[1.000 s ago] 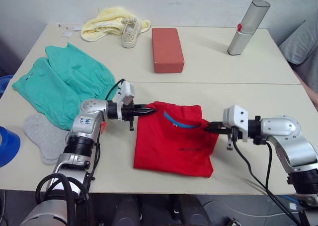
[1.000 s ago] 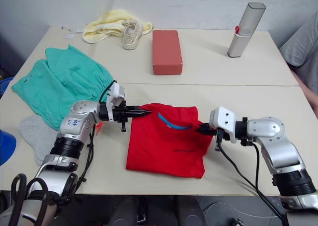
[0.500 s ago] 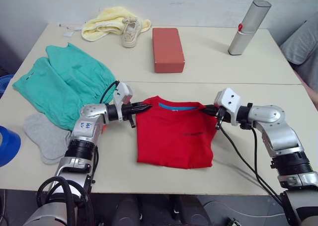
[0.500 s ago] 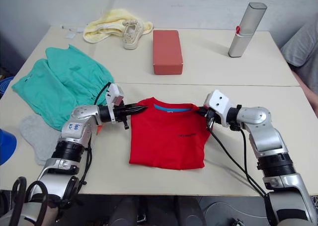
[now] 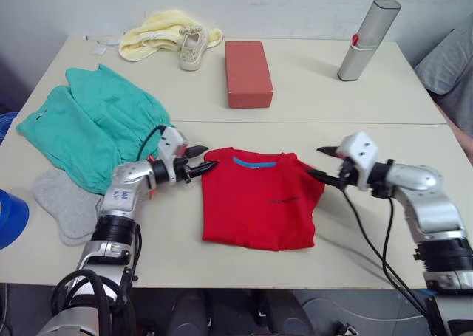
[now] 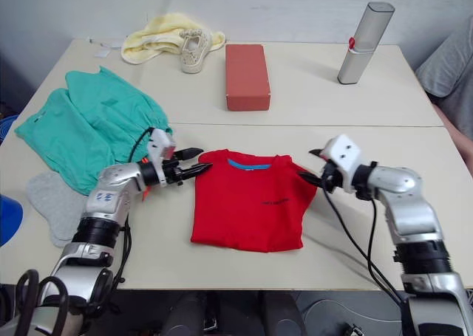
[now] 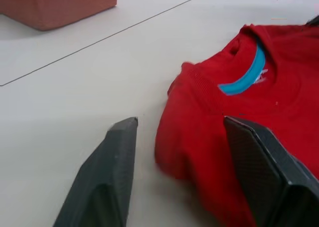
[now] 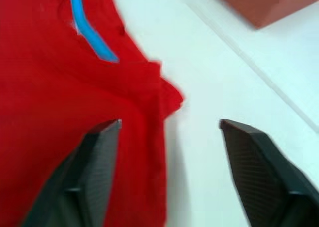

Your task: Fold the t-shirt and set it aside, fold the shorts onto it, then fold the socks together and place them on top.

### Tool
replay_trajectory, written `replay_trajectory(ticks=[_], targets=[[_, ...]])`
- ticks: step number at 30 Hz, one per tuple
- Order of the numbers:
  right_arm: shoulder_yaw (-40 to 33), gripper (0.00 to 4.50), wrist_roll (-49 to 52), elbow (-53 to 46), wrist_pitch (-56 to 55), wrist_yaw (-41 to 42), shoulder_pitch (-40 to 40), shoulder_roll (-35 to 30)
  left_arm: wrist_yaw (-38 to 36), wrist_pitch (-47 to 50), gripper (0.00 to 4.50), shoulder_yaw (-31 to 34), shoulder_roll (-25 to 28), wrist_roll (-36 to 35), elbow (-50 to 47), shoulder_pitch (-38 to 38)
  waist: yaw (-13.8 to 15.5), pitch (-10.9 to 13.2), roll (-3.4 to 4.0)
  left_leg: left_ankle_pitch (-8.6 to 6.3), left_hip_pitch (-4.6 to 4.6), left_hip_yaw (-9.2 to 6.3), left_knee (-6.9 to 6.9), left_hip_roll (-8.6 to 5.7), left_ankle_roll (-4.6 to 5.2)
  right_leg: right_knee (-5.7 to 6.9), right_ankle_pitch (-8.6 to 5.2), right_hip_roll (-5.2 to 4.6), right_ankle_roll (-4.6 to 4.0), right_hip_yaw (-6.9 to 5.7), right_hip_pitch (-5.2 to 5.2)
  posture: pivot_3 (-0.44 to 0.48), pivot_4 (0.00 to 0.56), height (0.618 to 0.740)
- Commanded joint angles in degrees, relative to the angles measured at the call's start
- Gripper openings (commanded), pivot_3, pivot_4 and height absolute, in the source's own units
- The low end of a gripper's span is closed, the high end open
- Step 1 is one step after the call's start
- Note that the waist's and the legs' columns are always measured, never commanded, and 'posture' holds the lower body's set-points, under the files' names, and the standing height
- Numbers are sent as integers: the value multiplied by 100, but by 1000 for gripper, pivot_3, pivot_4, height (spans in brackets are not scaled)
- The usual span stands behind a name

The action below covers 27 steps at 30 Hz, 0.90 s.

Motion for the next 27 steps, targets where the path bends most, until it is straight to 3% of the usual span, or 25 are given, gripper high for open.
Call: replay_trajectory(ticks=[1,3,5,8,12,19,27], targets=[[-218,3674,885,-1417,367,394,402,-107,-599,-413,2697,255,117,-565,-922,215,-5,0,1,0,1,0,0,3,-2,0,0,1,0,1,0,0,150,740],[0,3219,1000,-1931,776,201,626,-14,-906,-426,2697,92,159,-650,-1333,430,-2,0,2,-1,4,-6,0,6,-5,-2,0,2,0,-1,8,0,150,740],[329,2581,821,-2268,857,-94,798,198,-1101,-288,2297,-158,177,-655,-1750,706,1,-2,0,-1,8,-6,1,3,-5,-3,0,0,0,1,12,0,150,740],[792,1466,500,-2510,987,-558,998,534,-1104,-258,1450,-540,142,-418,-2086,1056,4,-3,1,-1,7,-7,1,1,-5,-5,-1,1,-1,7,12,0,150,740],[1265,27,-264,-2172,482,-959,1350,727,-381,-81,170,-864,-23,146,-2067,1376,31,-3,0,0,3,-8,2,-7,-2,-8,-1,-2,-1,9,10,0,150,740],[670,0,-348,-1555,-196,-909,2037,450,236,387,38,-956,286,631,-2091,1788,28,-10,4,-2,9,-11,-1,-10,3,-18,0,-4,-1,9,21,0,150,740],[-274,0,81,-1156,-242,-1106,2303,522,134,146,38,-712,290,197,-2133,1855,3,-23,1,-10,101,-19,-31,-2,-5,-45,-6,-1,-11,15,121,0,150,740]])
